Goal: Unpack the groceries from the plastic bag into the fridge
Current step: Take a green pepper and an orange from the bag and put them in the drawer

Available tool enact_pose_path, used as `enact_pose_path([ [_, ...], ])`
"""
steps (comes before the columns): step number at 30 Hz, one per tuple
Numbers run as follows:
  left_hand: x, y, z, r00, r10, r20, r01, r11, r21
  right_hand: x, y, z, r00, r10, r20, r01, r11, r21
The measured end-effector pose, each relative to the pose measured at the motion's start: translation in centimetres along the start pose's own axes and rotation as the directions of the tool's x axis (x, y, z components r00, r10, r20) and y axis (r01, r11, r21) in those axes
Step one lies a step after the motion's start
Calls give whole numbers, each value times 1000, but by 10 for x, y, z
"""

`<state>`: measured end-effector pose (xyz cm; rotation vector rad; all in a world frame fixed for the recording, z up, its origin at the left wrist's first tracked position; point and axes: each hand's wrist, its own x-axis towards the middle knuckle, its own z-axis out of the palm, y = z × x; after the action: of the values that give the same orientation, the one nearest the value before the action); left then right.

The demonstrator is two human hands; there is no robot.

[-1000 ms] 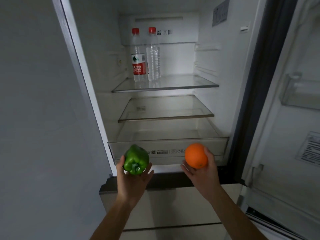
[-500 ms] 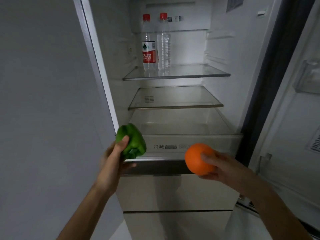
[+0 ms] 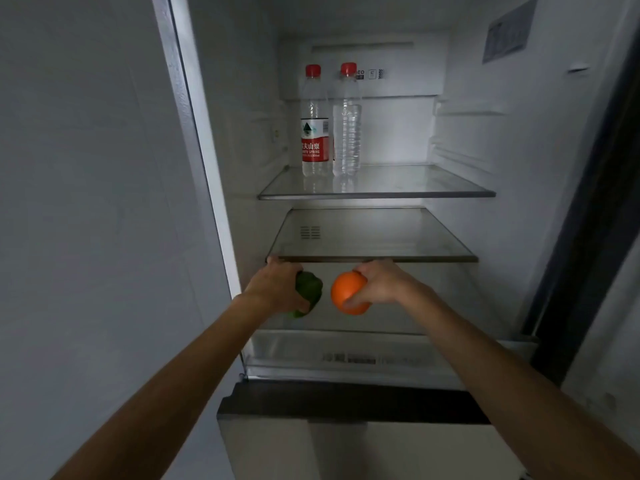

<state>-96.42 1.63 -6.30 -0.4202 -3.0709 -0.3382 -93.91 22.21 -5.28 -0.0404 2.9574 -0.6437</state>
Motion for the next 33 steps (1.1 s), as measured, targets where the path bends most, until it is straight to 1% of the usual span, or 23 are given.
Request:
enact_pose_path([
  [1, 10, -1, 4, 1000, 1, 25, -3, 996, 85, 14, 0, 4, 998, 41, 42, -38, 997, -66],
  [2, 19, -1, 8, 999, -7, 36, 1, 988, 155, 28, 1, 9, 992, 97, 85, -90, 993, -78],
  [3, 25, -1, 12, 999, -17, 33, 10, 980, 199, 40, 1, 13, 980, 149, 132, -144, 988, -50],
  [5, 39, -1, 18, 999, -31, 14, 28, 976, 215, 60, -1, 23, 952, 218, 217, -226, 974, 16],
  [7, 53, -3, 25, 998, -52, 21, 46, 978, 203, 74, -6, 30, 939, 241, 247, -254, 967, 19],
  [8, 60, -4, 28, 997, -61, 36, 53, 979, 197, 75, -10, 31, 943, 235, 238, -245, 970, 12],
  [11, 74, -2, 37, 992, -88, 87, 74, 985, 155, 87, -14, 35, 976, 187, 112, -184, 982, -43],
  [13, 75, -1, 40, 987, -75, 141, 53, 987, 152, 89, -19, 35, 974, 191, 120, -180, 979, -98],
  [16, 75, 0, 43, 969, -14, 247, -17, 992, 123, 88, -17, 34, 974, 162, 155, -152, 986, -74],
  [18, 72, 0, 42, 961, 23, 275, -49, 995, 90, 85, -12, 33, 977, 151, 149, -145, 988, -53],
  [20, 66, 5, 37, 953, 13, 303, -48, 993, 108, 82, -10, 31, 979, 157, 128, -151, 987, -52],
  [22, 61, 10, 33, 958, -20, 285, -24, 989, 148, 80, -7, 30, 978, 166, 125, -158, 985, -66],
  [25, 50, 11, 26, 971, -37, 238, 2, 990, 143, 60, -1, 22, 982, 157, 101, -148, 985, -90],
  [28, 38, 11, 15, 973, -43, 227, 17, 993, 116, 34, 12, 13, 991, 130, 34, -128, 991, -48],
  [31, 17, 20, 3, 987, 0, 158, -14, 996, 91, 0, 27, 7, 991, 95, -97, -89, 994, 61],
  [33, 0, 30, -3, 998, 42, 49, -46, 996, 76, -27, 35, 3, 970, 63, -234, -36, 992, 120],
])
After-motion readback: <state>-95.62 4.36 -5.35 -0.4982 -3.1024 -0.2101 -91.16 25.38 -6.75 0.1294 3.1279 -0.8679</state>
